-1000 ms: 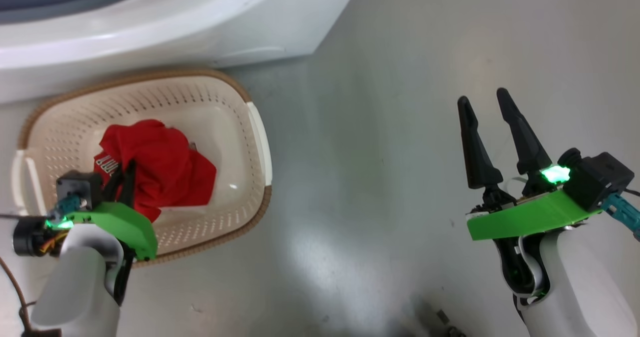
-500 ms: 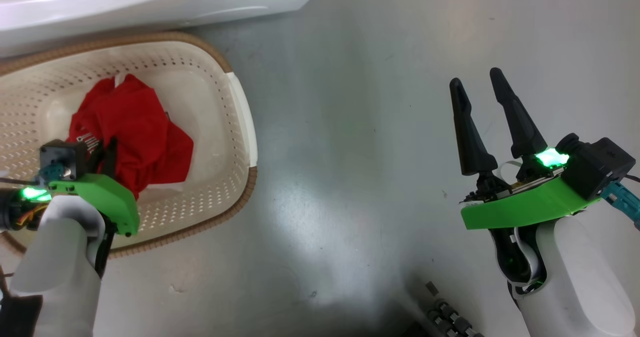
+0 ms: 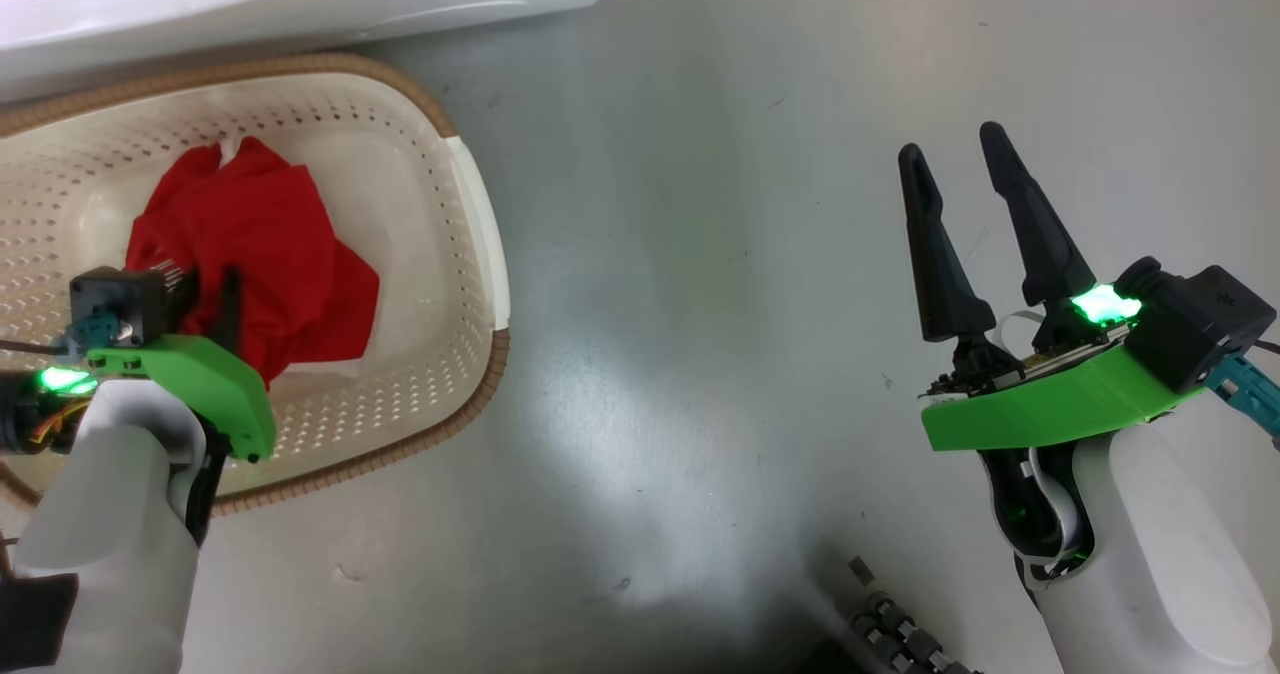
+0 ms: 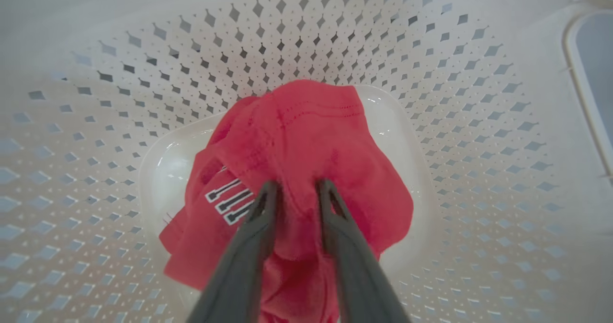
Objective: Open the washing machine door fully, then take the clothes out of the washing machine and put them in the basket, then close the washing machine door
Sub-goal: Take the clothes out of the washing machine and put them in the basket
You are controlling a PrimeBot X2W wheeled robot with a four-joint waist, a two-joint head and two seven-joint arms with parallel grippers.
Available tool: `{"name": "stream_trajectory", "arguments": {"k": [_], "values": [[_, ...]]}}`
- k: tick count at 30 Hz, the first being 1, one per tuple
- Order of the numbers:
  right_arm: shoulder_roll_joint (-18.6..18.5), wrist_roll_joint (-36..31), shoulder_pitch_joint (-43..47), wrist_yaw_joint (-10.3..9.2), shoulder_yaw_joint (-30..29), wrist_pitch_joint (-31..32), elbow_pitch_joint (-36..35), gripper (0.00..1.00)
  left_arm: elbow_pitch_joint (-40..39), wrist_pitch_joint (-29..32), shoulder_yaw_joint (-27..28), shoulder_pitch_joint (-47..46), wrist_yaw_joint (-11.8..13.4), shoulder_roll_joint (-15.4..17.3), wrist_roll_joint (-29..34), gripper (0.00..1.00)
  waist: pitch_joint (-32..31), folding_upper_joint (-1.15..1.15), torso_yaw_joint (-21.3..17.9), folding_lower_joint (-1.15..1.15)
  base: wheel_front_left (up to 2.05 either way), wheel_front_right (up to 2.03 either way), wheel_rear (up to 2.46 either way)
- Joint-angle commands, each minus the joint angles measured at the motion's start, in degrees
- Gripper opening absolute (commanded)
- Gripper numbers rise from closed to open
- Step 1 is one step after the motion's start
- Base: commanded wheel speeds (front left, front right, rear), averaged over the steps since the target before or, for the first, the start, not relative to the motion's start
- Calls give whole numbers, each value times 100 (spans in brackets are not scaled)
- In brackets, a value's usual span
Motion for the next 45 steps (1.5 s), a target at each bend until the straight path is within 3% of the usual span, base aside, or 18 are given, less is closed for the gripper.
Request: {"name": "stream_trajectory", "arguments": {"k": [1, 2, 13, 24, 45], "values": [[-5, 9, 116, 35, 76, -37, -97, 100, -18, -30, 71, 91, -33, 190, -55, 82, -46, 0, 34, 0, 0, 0, 0], [-5, -2, 119, 35, 70, -37, -85, 100, -17, -30, 62, 102, -33, 176, -89, 100, -78, 0, 52, 0, 0, 0, 0], [-5, -185, 180, 35, -14, -37, 101, 100, -413, -30, 118, 490, -33, 72, -441, 100, -731, 0, 317, 0, 0, 0, 0], [-5, -421, 470, 35, -136, -37, 320, 100, -1394, -30, 478, 1223, -33, -92, -554, 100, -1714, 0, 609, 0, 0, 0, 0], [-42, -635, 1233, 35, -317, -37, 536, 100, -4206, -30, 1822, 2924, -21, -726, 576, 100, -3404, 0, 977, 0, 0, 0, 0]]}}
